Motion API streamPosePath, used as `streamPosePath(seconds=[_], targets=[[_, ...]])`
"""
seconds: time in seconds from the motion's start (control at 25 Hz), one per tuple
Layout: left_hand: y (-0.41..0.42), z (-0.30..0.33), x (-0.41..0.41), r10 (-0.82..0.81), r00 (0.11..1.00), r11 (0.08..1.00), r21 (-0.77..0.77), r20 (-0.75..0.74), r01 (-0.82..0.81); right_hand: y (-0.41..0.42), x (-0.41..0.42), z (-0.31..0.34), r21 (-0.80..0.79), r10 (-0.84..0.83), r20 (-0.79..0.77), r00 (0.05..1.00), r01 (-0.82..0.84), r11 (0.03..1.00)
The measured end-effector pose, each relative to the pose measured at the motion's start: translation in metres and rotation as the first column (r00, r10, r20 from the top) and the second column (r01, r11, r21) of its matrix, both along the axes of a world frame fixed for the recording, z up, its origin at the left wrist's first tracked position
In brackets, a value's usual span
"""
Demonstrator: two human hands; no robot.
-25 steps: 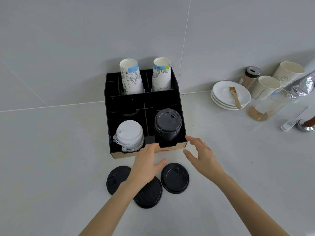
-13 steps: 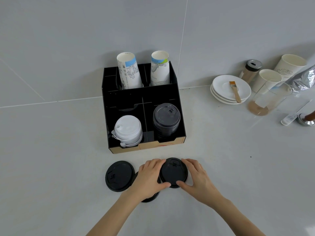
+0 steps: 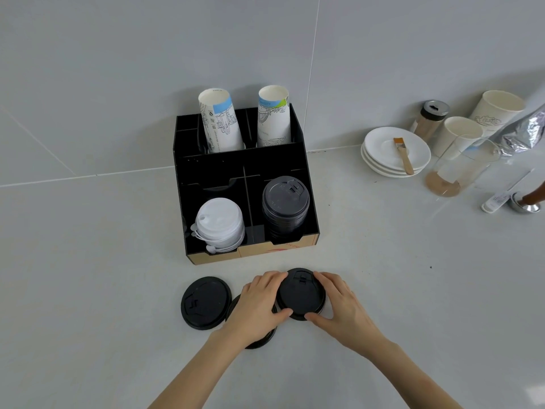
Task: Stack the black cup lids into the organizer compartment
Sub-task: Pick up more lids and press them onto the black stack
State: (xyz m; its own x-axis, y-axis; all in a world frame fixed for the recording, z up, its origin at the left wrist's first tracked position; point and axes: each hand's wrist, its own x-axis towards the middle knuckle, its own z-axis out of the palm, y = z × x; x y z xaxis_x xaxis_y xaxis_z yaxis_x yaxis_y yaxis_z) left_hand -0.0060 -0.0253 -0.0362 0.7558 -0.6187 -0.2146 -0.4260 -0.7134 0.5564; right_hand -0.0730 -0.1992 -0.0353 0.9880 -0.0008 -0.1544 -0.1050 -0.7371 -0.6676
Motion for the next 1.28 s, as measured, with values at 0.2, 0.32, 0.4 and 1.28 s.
streamPosePath(seconds=[0.2,0.32,0.4,1.28], targets=[[0.0,0.022,0.008,0.027,0.999,0.989,-0.149,0.024,-0.023,-0.003,0.007,0.021,0.051,-0.031,0.087,0.996,0.027,0.998],[0.001,0.04,0.016,0.043,0.998,0.969,-0.245,0.054,-0.029,-0.005,0.013,0.037,0.067,-0.053,0.15,0.987,0.043,0.997],[0.002,0.052,0.022,0.053,0.995,0.959,-0.282,0.085,-0.027,-0.004,0.019,0.048,0.078,-0.071,0.195,0.978,0.057,0.995],[-0.025,0.086,0.111,0.117,0.981,0.963,-0.259,0.154,-0.074,0.008,0.12,0.071,0.133,-0.287,0.341,0.895,0.256,0.958]])
